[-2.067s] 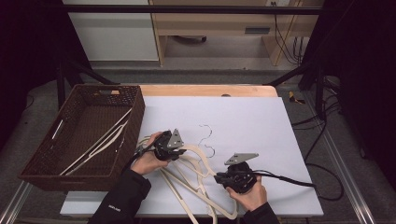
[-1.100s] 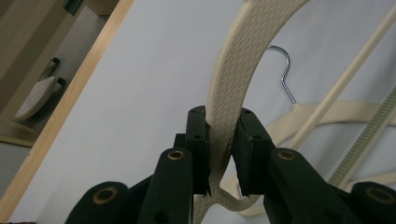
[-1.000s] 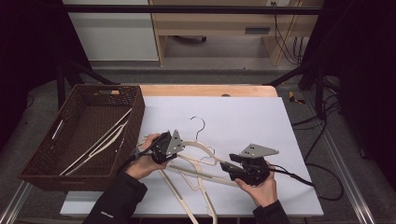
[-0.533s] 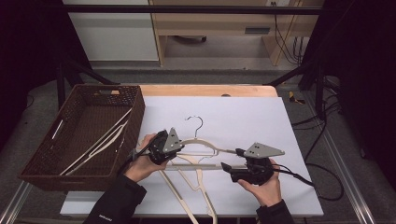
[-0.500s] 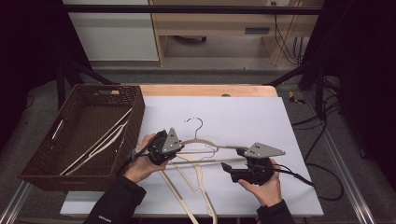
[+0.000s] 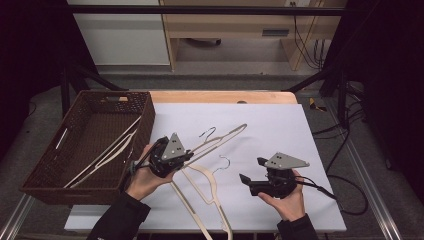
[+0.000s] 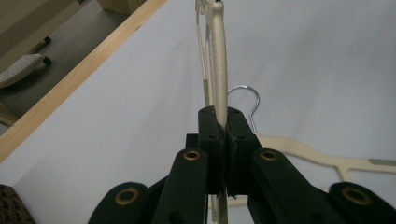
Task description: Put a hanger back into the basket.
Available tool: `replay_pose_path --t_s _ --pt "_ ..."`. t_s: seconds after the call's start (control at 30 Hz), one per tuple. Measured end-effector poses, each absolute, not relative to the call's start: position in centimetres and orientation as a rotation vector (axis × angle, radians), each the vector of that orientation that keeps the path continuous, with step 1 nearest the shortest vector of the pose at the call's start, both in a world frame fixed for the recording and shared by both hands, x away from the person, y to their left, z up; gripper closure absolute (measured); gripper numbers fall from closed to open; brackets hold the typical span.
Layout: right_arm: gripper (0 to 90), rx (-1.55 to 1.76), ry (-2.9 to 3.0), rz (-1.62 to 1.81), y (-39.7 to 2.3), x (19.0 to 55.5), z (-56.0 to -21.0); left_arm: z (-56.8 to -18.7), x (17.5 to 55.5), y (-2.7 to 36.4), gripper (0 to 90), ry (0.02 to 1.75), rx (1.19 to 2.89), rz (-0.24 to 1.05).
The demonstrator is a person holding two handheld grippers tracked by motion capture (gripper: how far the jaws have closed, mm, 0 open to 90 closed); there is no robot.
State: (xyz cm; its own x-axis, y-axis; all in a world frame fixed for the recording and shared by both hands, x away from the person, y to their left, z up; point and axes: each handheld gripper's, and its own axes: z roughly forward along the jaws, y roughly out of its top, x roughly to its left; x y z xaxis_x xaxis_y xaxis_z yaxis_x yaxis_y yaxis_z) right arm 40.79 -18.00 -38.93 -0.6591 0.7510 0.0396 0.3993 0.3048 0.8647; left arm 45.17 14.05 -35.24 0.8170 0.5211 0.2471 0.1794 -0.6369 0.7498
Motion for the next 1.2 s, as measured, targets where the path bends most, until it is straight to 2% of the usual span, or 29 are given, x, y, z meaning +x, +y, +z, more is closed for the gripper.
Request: replay_pose_path --t_s 0.17,0.4,0.73,1.2 --pt "18.7 1.024 2.211 1.316 -18.0 40.8 -38.9 -33.3 44.6 14.8 86.9 0.530 2.193 0.588" --pt "17.9 1.026 2.206 1.306 -18.1 40.8 -38.9 -29.7 44.2 16.5 86.8 0.557 2.090 0.534" --pt "17.2 1.018 2.210 1.304 -18.2 40.9 -38.8 -24.9 44.0 20.0 86.8 0.583 2.021 0.578" --pt "16.9 1.033 2.216 1.296 -18.0 41.0 -38.9 -24.3 45.4 26.3 86.8 0.690 2.002 0.633"
